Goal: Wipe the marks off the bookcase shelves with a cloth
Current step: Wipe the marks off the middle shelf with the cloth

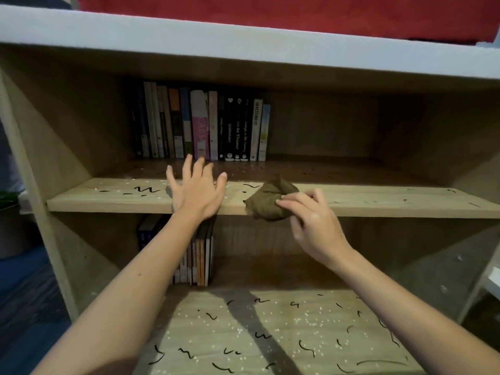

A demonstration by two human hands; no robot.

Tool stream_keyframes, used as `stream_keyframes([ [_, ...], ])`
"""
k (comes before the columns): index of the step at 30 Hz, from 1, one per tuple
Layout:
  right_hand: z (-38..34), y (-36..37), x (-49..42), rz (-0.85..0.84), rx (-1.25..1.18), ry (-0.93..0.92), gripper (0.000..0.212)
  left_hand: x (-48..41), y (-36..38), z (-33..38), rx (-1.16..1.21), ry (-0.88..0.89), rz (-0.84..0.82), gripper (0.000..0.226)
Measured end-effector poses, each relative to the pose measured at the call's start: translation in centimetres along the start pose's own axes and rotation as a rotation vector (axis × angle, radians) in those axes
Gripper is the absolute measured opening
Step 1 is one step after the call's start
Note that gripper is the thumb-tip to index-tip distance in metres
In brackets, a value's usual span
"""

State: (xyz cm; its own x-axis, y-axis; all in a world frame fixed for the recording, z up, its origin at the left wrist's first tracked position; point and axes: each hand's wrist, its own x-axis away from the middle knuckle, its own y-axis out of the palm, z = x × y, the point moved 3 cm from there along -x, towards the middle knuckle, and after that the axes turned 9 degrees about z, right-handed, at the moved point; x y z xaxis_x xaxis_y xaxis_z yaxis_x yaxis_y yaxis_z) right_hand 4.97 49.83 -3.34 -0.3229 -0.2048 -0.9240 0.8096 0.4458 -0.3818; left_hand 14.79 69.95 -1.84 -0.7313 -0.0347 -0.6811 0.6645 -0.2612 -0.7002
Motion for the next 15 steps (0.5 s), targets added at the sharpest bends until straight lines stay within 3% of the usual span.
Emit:
stream_keyframes([
  [3,0.8,0.2,-2.4,0.031,-0.015,0.025,0.028,-1.0,0.3,-0.9,0.061,-0.041,-0.06,0.051],
  [9,0.3,2.6,-2.9,-0.206,-0.092,0.232,0.031,-2.1,-0.5,-3.2,0.033,-0.115,-0.105,0.051],
  [12,0.5,2.5,-4.9,-0.198,-0.144,0.257,0.031,-1.9,-0.5,-3.1,0.097,-0.122,-0.05,0.051],
  [15,4.5,5.0,-9.6,-0.16,-0.181,0.408,0.033,-1.9,-0.7,-3.1,0.123,-0.136,0.034,0.049],
])
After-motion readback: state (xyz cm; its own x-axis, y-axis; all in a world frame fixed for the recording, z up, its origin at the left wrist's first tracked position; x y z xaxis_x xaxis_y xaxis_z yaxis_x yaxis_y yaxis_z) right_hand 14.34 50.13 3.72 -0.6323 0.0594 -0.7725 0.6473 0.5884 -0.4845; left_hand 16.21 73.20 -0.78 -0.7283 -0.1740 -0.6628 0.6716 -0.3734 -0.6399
